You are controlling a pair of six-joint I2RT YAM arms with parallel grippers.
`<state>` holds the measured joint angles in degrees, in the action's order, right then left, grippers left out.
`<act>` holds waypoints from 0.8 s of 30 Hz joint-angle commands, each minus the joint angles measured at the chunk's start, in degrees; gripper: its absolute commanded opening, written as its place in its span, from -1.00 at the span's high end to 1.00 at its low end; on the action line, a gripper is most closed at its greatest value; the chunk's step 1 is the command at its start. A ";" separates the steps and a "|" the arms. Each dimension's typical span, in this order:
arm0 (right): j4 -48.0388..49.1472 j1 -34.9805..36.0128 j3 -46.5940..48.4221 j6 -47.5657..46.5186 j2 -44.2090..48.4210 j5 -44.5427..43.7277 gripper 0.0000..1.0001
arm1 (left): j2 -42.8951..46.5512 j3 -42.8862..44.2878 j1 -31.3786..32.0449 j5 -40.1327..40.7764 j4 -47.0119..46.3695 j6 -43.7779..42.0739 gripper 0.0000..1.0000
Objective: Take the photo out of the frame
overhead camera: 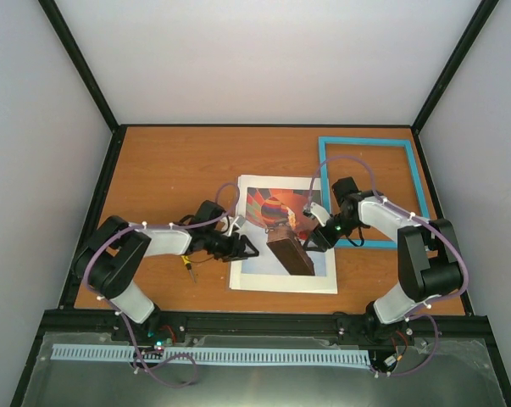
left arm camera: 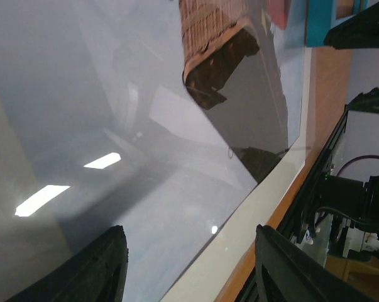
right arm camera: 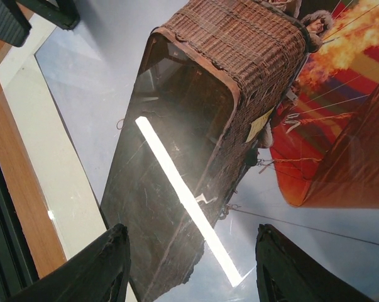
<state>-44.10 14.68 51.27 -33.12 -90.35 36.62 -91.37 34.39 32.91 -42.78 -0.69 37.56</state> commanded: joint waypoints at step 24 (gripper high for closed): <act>0.39 0.55 -0.38 0.14 0.06 0.49 -0.06 | 17.59 -2.80 0.31 7.55 20.05 4.37 -0.12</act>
<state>-44.03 14.68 51.27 -33.10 -90.37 36.51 -77.32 35.29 32.91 -32.34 11.70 41.63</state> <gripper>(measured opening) 0.528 0.560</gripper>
